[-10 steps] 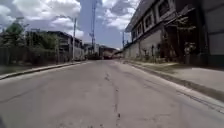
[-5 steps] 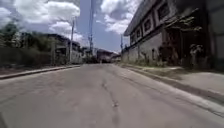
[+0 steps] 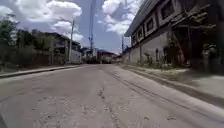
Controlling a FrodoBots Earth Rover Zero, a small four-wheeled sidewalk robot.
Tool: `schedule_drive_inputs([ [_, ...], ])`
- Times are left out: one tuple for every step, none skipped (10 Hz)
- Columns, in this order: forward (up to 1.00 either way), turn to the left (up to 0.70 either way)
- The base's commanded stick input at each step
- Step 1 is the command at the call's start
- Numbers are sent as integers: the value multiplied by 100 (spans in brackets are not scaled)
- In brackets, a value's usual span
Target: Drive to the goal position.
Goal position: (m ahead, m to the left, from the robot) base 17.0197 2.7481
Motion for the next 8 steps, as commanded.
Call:
schedule_drive_inputs([
  [100,0],
  [100,0],
  [100,0],
  [100,0],
  [100,0],
  [100,0],
  [100,0],
  [100,0],
])
